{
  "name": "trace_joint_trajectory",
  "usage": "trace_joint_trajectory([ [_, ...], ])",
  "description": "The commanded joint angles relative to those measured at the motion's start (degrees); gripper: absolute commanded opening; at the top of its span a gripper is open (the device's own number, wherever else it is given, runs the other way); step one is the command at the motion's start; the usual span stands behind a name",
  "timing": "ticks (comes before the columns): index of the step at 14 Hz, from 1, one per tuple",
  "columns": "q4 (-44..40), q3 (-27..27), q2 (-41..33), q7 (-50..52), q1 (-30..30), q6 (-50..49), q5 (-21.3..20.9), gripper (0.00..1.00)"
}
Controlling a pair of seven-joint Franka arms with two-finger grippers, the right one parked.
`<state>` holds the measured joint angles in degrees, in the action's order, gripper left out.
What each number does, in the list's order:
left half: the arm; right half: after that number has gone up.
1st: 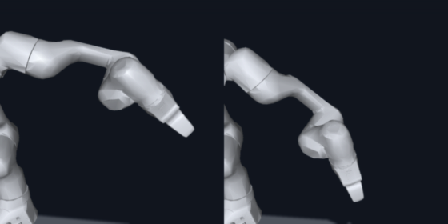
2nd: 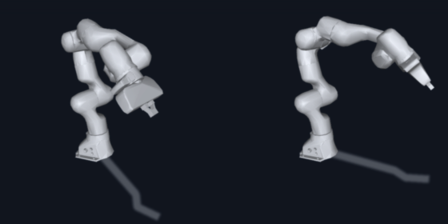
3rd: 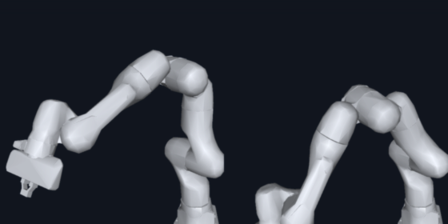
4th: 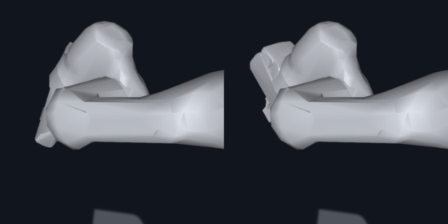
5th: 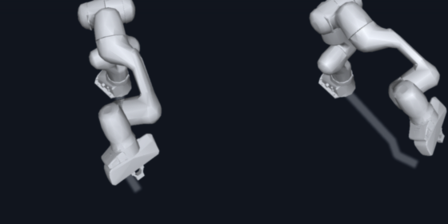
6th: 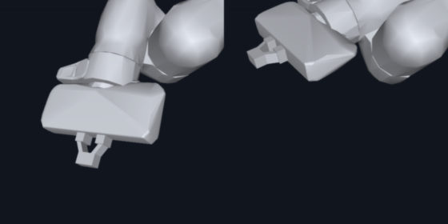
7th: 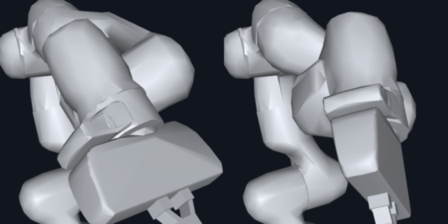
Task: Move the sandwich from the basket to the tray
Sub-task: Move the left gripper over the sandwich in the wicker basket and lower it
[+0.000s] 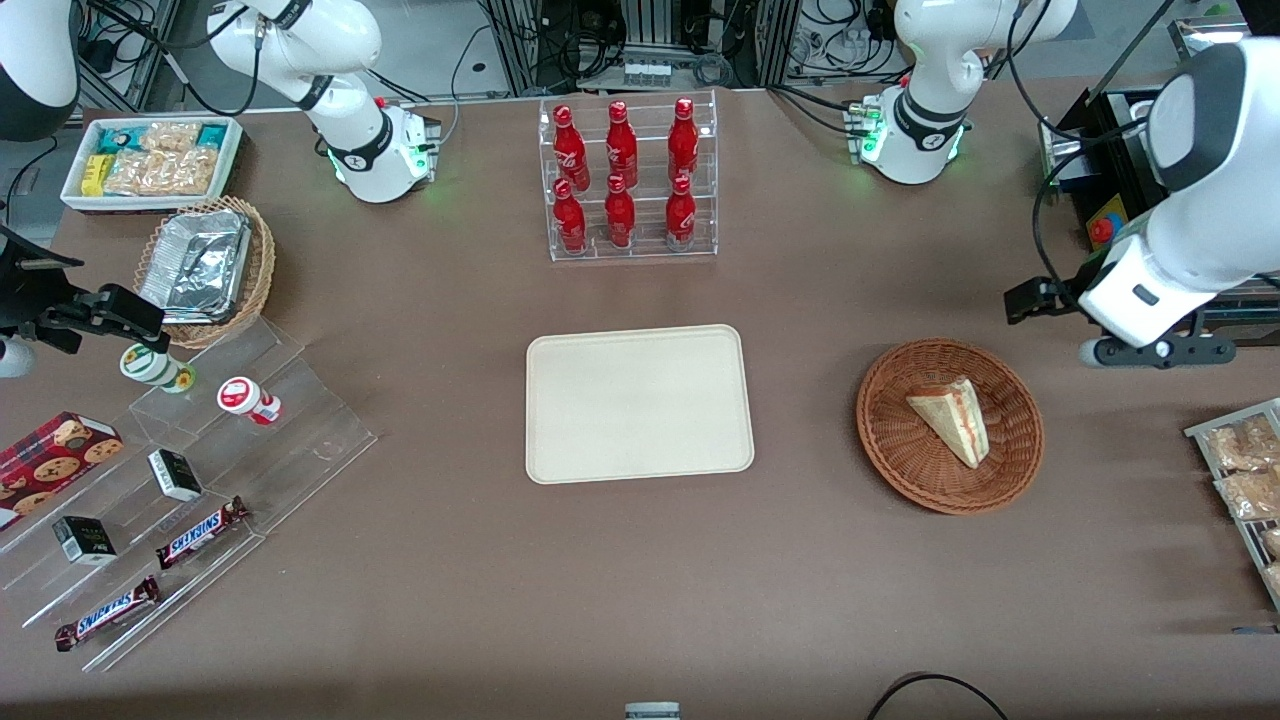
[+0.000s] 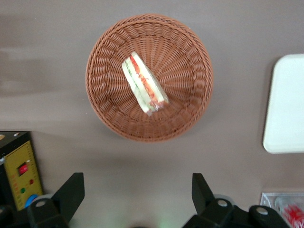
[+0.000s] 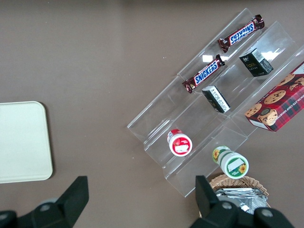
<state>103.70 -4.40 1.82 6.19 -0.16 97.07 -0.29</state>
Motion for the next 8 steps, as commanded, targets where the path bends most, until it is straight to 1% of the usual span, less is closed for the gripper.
trace_joint_trajectory([
  [1,7.63,-0.44,-1.91,5.66,0.77,7.32,-0.67,1.0],
  [4,12.3,-0.44,-0.94,9.0,1.12,14.09,-0.67,1.0],
  [8,18.36,-0.44,0.64,20.77,1.21,24.37,-0.67,1.0],
])
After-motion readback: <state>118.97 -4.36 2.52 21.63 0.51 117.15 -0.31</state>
